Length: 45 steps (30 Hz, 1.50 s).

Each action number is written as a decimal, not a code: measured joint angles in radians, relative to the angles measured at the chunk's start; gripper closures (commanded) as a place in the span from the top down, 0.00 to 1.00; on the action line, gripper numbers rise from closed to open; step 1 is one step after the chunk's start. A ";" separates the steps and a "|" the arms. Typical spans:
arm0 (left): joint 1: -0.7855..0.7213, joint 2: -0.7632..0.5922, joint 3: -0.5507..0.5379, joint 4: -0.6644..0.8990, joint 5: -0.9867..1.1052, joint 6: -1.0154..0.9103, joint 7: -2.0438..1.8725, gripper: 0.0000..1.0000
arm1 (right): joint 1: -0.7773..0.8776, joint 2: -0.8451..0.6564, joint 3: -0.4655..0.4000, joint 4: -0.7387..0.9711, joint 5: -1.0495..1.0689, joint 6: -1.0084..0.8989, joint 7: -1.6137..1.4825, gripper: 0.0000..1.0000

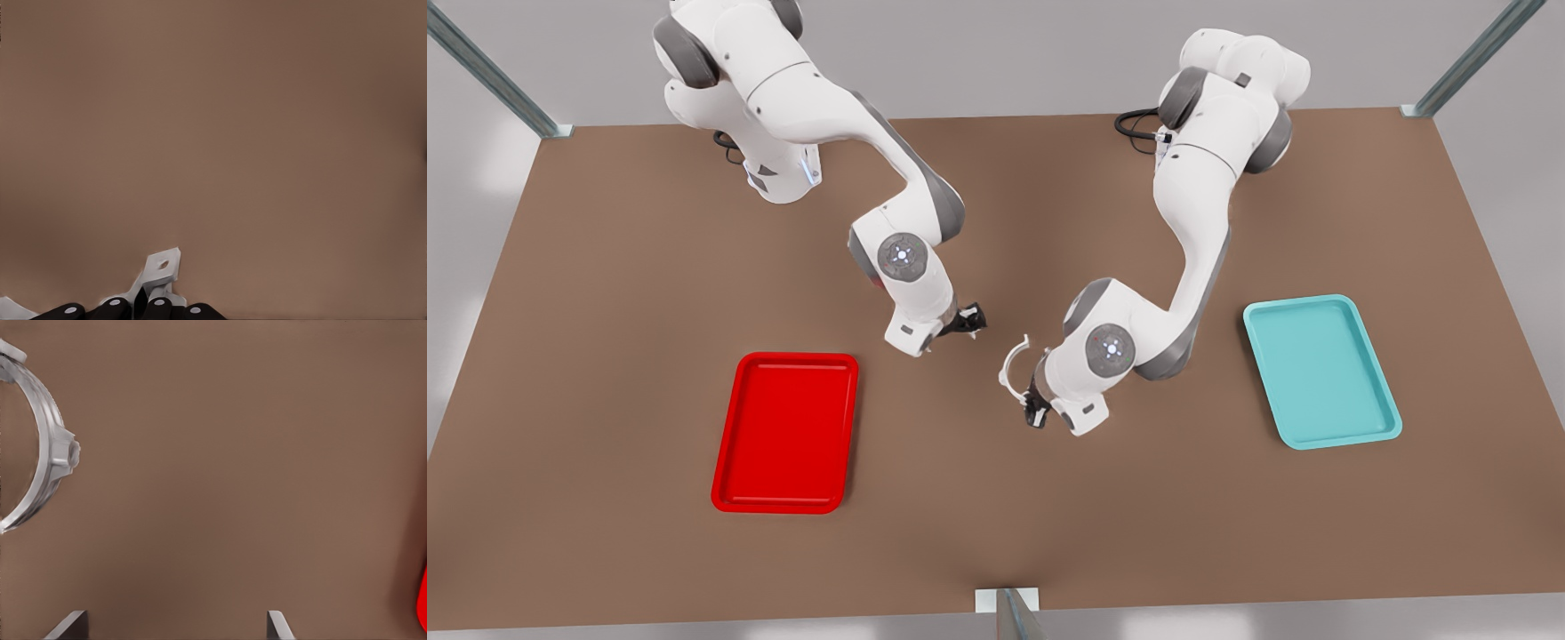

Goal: Take the drainage pipe clamp from the left arm, pass it to the right arm, and place it in the plate on the right side

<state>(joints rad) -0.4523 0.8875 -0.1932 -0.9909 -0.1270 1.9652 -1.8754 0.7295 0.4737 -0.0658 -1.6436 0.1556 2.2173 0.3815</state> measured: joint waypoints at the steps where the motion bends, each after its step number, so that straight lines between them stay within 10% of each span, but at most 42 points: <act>1: -0.005 0.006 0.000 0.002 -0.001 0.012 -0.037 0.21 | 0.007 0.023 0.000 0.019 -0.002 0.038 0.019 1.00; 29: -0.023 0.018 0.003 0.006 -0.006 0.108 -0.546 0.21 | 0.013 0.164 -0.005 0.089 -0.014 0.288 0.271 1.00; 32: -0.022 0.018 0.003 0.006 -0.006 0.109 -0.566 0.21 | 0.013 0.169 -0.006 0.099 -0.018 0.296 0.277 0.46; 35: -0.022 0.018 0.003 0.006 -0.006 0.110 -0.584 0.21 | 0.013 0.178 -0.006 0.100 -0.009 0.307 0.265 0.21; 36: -0.022 0.018 0.003 0.006 -0.005 0.112 -0.589 0.73 | 0.014 0.180 -0.005 0.100 -0.006 0.310 0.260 0.21; 37: -0.021 0.018 0.003 0.005 -0.003 0.114 -0.594 1.00 | 0.016 0.182 -0.006 0.099 -0.007 0.312 0.258 0.21; 45: 0.047 -0.040 -0.002 0.005 0.020 0.075 -0.630 1.00 | -0.004 0.171 -0.061 0.093 -0.089 0.288 0.274 0.21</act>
<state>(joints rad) -0.4054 0.8472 -0.1952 -0.9861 -0.1070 2.0405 -2.5057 0.7254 0.6442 -0.1269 -1.5505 0.0670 2.5054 0.6555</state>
